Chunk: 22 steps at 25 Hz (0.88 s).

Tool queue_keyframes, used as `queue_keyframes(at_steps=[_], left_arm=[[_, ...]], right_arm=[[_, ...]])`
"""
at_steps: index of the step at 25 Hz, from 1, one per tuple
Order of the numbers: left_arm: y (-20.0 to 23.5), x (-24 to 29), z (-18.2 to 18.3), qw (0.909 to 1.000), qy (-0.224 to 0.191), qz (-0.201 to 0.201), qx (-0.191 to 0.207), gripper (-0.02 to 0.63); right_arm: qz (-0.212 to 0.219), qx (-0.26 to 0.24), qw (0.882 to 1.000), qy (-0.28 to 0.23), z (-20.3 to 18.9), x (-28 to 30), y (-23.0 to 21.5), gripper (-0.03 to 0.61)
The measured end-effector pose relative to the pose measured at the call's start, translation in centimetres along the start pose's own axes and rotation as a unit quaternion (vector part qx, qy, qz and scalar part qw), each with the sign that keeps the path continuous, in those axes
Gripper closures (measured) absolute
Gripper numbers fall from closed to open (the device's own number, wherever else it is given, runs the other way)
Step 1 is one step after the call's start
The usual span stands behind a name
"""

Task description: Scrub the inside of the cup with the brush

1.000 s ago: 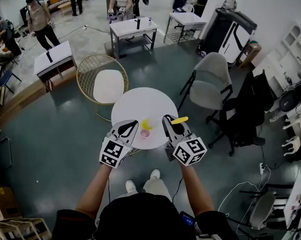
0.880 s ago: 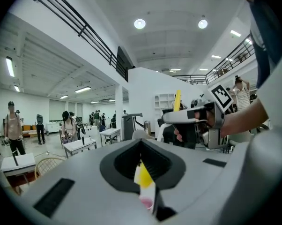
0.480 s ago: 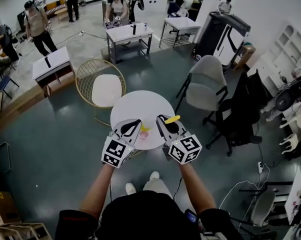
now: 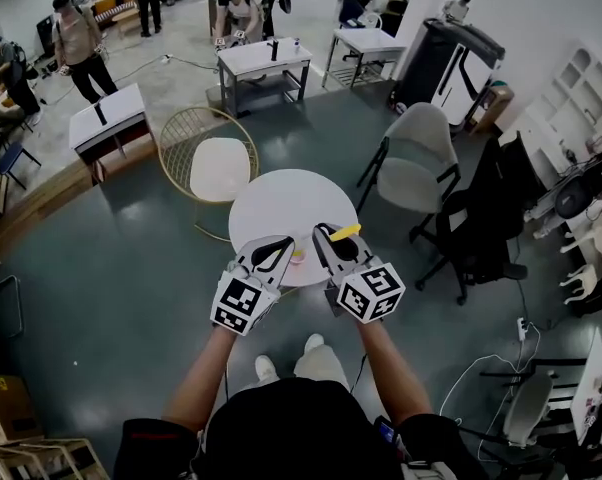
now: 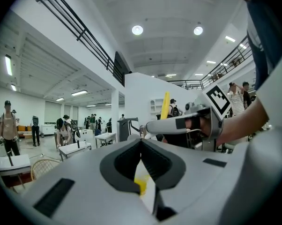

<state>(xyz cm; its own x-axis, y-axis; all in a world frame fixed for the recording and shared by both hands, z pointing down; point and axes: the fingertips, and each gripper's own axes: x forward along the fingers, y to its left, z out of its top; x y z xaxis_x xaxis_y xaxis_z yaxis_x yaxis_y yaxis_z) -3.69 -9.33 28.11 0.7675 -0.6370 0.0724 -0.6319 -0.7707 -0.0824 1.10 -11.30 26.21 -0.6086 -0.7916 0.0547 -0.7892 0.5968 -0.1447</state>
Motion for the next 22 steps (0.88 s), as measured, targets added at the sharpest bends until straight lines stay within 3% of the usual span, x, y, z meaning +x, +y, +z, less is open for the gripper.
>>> queue_keyframes(at_steps=[12,22], left_arm=[[-0.4,-0.4,0.8,1.0,0.0,0.006,-0.005,0.6],[-4.7,0.2,2.2,1.0,-0.001,0.002,-0.009,0.6]], right_arm=[[-0.009,-0.001,1.0,-0.008,0.6,-2.1,0.5,0.532],[-0.012,0.009,1.0,-0.016,1.1,-7.1,-0.5,0.532]])
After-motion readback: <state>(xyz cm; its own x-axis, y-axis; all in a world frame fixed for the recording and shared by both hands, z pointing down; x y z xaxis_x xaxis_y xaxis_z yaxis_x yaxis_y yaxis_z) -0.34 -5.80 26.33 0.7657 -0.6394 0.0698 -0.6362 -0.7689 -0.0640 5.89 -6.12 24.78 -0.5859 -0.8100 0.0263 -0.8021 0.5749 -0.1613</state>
